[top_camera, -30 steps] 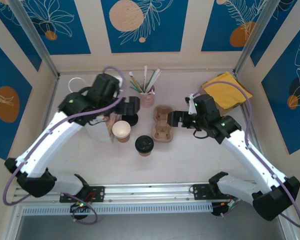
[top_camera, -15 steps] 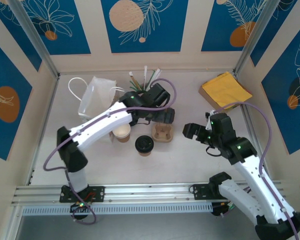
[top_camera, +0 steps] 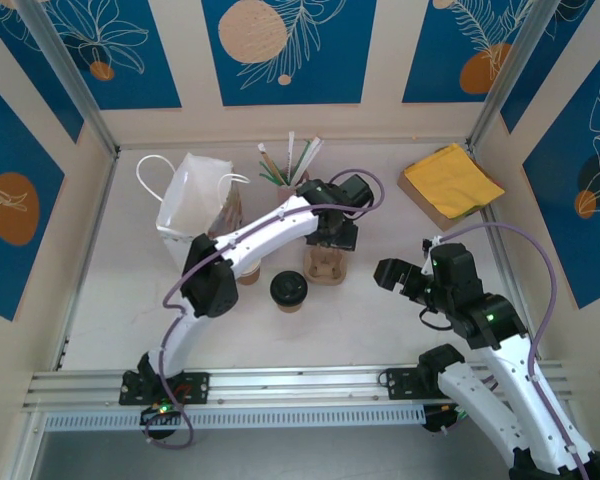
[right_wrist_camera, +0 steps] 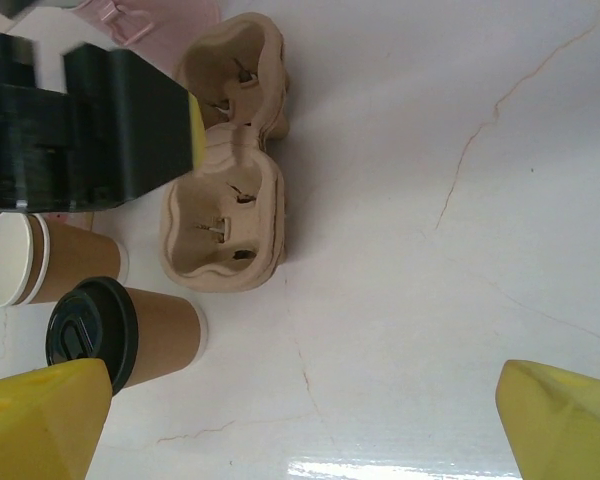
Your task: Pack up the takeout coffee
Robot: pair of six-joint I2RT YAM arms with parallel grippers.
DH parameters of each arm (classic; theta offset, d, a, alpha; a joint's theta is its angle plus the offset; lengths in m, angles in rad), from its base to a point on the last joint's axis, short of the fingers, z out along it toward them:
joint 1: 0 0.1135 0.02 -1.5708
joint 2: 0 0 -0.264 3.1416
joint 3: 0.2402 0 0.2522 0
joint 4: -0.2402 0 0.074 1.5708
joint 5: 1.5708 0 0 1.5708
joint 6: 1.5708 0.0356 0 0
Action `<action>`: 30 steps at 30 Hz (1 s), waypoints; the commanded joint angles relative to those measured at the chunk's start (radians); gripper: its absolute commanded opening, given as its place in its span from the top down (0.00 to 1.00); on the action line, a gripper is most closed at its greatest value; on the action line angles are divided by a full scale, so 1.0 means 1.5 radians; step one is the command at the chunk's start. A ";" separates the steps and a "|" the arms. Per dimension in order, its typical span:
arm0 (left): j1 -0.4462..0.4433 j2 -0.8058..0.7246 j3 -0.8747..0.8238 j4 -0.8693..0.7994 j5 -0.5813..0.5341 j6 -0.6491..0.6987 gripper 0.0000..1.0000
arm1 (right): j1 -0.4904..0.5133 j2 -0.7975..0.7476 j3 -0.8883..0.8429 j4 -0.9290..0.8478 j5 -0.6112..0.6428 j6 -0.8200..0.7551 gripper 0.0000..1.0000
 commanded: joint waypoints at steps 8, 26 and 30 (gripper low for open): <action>0.029 0.105 0.116 -0.104 0.044 0.012 0.47 | -0.014 0.000 -0.009 0.002 -0.020 -0.005 0.01; 0.057 0.177 0.199 -0.131 0.089 0.009 0.51 | -0.027 0.023 -0.032 0.034 -0.048 -0.004 0.01; 0.062 0.182 0.202 -0.136 0.089 0.008 0.51 | -0.026 0.025 -0.033 0.034 -0.045 -0.005 0.01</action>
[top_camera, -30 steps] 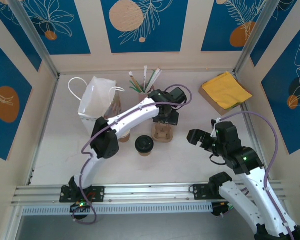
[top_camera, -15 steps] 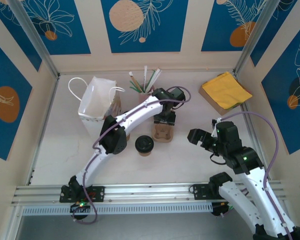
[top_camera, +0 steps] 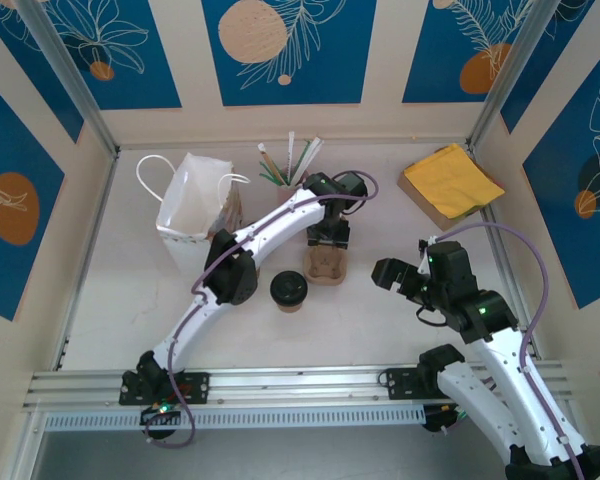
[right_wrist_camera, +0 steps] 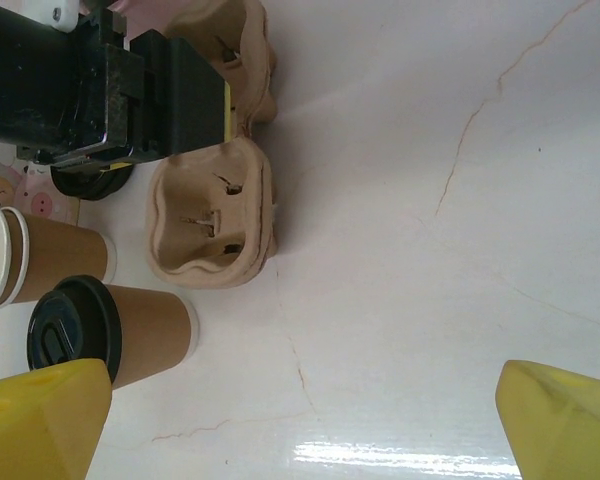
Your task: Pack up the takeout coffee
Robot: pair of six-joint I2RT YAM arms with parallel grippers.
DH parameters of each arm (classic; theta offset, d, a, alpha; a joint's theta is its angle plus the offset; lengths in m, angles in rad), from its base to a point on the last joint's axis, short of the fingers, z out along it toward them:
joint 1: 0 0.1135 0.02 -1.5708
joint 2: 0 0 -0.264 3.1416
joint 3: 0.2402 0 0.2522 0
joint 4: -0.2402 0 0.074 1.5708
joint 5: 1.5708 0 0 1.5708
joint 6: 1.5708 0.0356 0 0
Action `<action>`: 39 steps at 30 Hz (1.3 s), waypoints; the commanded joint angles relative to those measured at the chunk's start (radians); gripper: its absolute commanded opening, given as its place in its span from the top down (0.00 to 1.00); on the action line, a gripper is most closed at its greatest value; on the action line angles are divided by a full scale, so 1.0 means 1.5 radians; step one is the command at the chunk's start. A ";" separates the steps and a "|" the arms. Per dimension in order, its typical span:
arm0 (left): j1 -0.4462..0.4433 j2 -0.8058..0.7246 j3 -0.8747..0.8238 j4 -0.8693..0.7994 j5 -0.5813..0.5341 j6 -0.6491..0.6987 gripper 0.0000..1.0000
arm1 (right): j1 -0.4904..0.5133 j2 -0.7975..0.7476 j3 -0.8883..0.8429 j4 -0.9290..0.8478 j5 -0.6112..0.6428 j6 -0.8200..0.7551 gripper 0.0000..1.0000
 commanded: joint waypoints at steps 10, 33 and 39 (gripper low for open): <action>0.008 0.012 0.019 -0.054 -0.004 0.018 0.55 | -0.005 0.003 -0.020 0.025 -0.015 0.000 0.01; 0.004 -0.030 0.019 -0.046 -0.071 0.020 0.53 | -0.014 0.015 -0.027 0.033 -0.024 -0.002 0.01; 0.004 -0.039 0.011 -0.048 -0.087 0.022 0.52 | -0.014 0.016 -0.028 0.034 -0.024 0.000 0.01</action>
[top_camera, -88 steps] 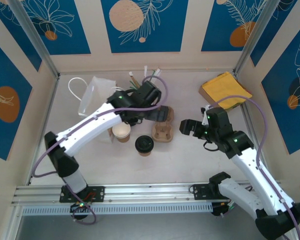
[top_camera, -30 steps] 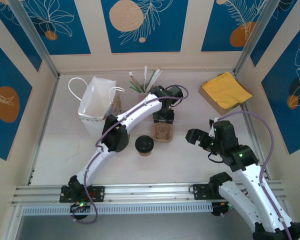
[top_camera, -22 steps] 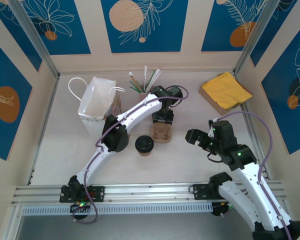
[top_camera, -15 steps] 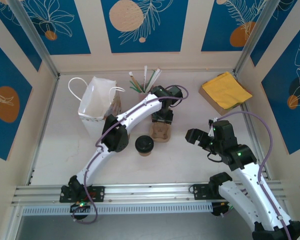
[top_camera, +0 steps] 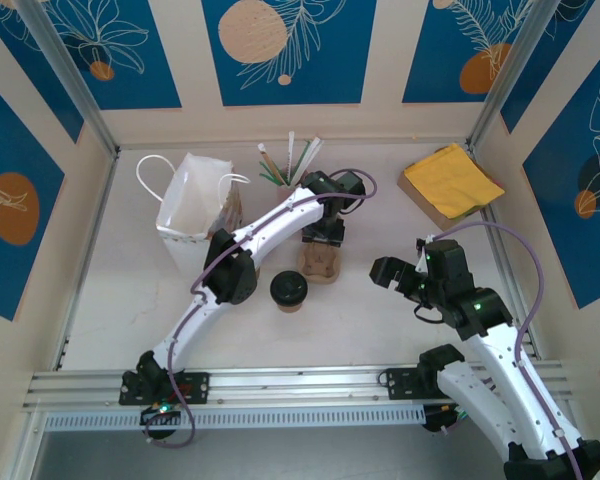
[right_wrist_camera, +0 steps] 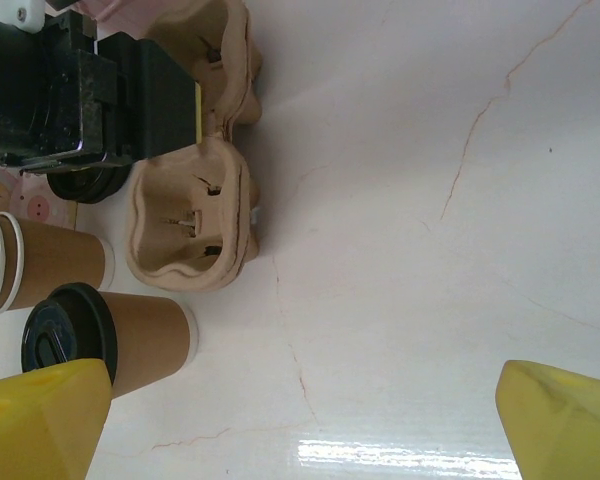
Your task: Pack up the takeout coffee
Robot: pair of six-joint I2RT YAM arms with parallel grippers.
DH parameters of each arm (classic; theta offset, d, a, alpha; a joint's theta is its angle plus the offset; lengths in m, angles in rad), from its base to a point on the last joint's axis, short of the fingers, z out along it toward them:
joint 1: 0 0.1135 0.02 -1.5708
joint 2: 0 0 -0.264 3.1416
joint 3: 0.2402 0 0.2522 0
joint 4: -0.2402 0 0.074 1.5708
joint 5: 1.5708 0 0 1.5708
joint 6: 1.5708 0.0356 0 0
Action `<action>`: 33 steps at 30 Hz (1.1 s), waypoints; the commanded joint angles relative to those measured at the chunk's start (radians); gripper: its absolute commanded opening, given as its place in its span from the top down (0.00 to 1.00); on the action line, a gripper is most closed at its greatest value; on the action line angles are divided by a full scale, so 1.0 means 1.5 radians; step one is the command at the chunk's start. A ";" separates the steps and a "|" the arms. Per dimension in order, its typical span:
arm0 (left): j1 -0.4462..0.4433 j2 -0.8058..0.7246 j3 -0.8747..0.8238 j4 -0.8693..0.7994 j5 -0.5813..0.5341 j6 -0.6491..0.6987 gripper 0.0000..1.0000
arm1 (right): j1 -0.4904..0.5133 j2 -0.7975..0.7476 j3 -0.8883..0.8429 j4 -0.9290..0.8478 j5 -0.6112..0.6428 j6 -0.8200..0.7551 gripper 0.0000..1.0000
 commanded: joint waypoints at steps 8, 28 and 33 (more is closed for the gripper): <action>0.005 0.002 0.005 -0.025 0.019 0.007 0.53 | -0.003 0.000 -0.007 0.002 -0.010 -0.002 0.01; 0.000 0.014 0.005 -0.057 0.032 0.005 0.62 | -0.003 -0.001 -0.011 0.006 -0.012 -0.003 0.01; -0.011 0.009 -0.002 -0.065 0.044 -0.001 0.61 | -0.004 -0.004 -0.013 0.009 -0.010 -0.005 0.01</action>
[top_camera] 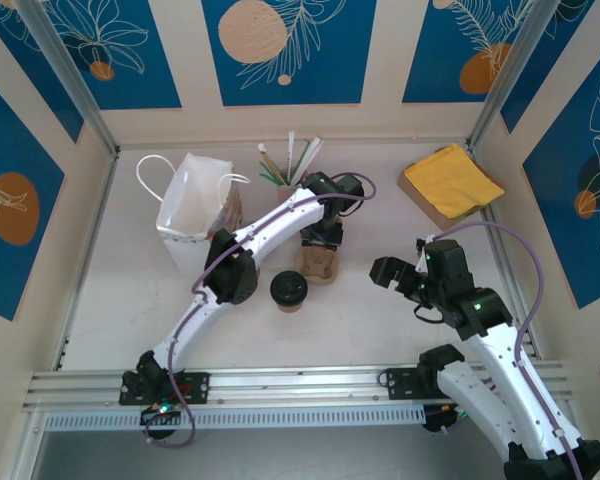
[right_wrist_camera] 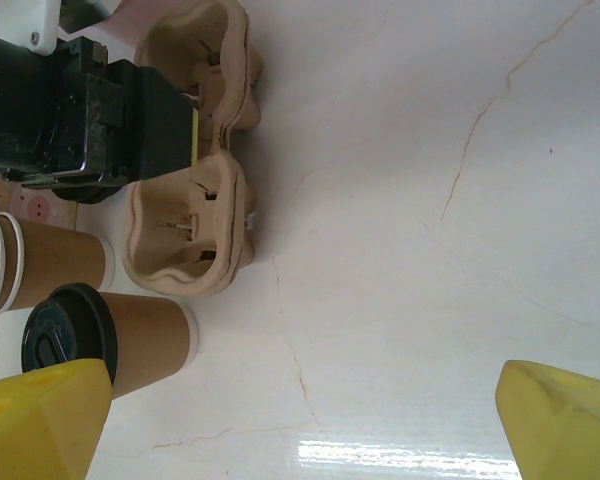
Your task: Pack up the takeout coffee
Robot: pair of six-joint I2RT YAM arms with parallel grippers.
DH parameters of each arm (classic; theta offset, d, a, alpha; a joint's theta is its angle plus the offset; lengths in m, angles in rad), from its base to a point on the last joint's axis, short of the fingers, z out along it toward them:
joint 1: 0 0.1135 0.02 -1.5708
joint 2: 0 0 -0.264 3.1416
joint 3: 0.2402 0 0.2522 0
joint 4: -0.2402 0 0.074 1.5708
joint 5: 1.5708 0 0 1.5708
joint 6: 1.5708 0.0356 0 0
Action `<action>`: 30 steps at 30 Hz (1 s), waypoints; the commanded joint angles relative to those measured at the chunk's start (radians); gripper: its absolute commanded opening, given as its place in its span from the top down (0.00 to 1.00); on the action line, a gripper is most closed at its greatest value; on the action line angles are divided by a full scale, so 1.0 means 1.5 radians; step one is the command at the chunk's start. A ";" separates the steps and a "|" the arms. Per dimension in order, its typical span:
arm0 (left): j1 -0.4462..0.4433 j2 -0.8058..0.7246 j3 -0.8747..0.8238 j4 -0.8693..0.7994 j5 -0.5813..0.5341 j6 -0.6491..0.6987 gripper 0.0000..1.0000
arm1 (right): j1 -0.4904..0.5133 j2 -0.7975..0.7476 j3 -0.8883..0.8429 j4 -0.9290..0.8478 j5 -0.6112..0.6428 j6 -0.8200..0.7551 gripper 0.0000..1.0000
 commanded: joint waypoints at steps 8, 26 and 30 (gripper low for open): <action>-0.031 -0.019 -0.033 -0.032 0.042 -0.018 0.61 | -0.004 -0.004 -0.020 0.015 -0.011 -0.004 0.01; -0.013 -0.017 -0.009 -0.025 0.034 -0.011 0.54 | -0.004 -0.012 -0.027 0.019 -0.012 0.001 0.01; -0.013 -0.018 -0.002 -0.021 0.029 -0.012 0.54 | -0.004 -0.012 -0.028 0.019 -0.012 0.001 0.01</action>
